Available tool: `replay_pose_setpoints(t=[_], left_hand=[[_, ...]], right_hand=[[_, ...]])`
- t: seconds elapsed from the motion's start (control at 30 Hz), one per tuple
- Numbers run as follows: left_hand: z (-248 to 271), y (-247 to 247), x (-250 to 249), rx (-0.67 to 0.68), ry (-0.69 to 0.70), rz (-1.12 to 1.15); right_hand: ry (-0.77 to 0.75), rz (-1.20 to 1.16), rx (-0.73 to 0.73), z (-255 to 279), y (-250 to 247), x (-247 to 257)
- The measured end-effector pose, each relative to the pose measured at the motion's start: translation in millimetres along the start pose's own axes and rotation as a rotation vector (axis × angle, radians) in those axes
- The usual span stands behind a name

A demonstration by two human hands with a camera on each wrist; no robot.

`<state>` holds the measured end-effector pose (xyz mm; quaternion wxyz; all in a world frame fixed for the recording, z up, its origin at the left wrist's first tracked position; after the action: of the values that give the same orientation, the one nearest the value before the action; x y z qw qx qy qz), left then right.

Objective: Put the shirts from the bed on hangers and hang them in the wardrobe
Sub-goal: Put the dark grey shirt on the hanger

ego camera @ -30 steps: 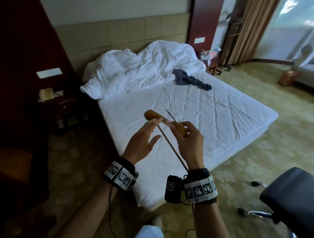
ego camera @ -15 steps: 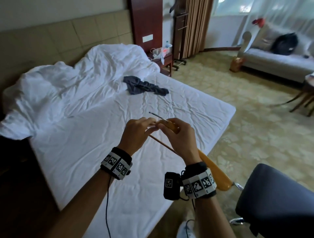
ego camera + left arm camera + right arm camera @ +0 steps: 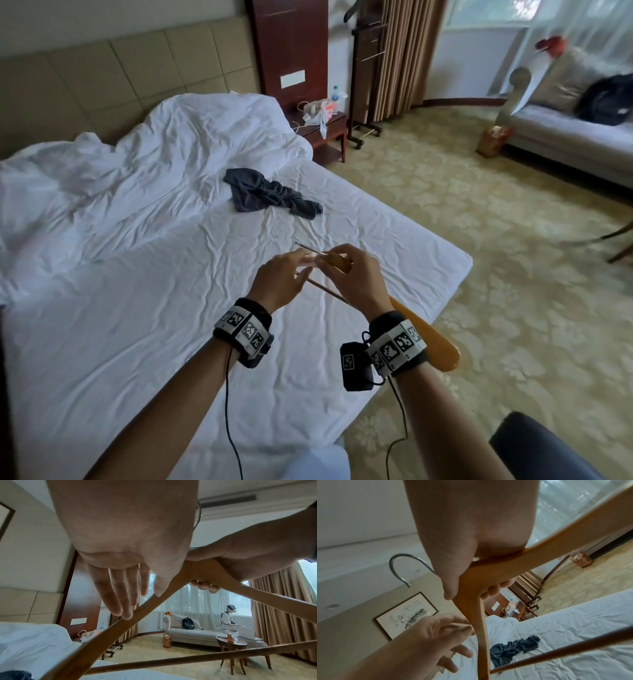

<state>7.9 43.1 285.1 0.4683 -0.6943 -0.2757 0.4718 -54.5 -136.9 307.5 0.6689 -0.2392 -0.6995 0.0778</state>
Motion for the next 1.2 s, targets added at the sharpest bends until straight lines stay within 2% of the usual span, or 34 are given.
replay_pose_setpoints(t=[0.47,0.73,1.0,1.1,1.2], left_hand=[[-281,124,67,0.156,-0.328,0.005],[-375,200,89,0.278,-0.514,-0.008],[-473,252,88,0.367,-0.732,-0.039],[-500,281,88,0.456,-0.797,-0.097],[-524,311,93,0.613,-0.761,-0.224]], right_hand=[[0.087,0.235,0.237,-298,-27,-150],[0.178,0.314,0.344,-421,-45,-244],[0.256,0.397,0.469,-550,-67,-327],[0.317,0.422,0.499,-589,-79,-354],[0.35,0.437,0.512,-622,-85,-374]])
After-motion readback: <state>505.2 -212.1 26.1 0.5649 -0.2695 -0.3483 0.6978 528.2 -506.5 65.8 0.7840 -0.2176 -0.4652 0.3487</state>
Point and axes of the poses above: each hand's wrist, its own z-axis away from the middle knuckle, its own y-axis out of the palm, x = y × z, the point moved 1 cm from there along -z, towards the middle knuckle, and after that the axes turned 4 degrees about -z, right-handed, at the moved point
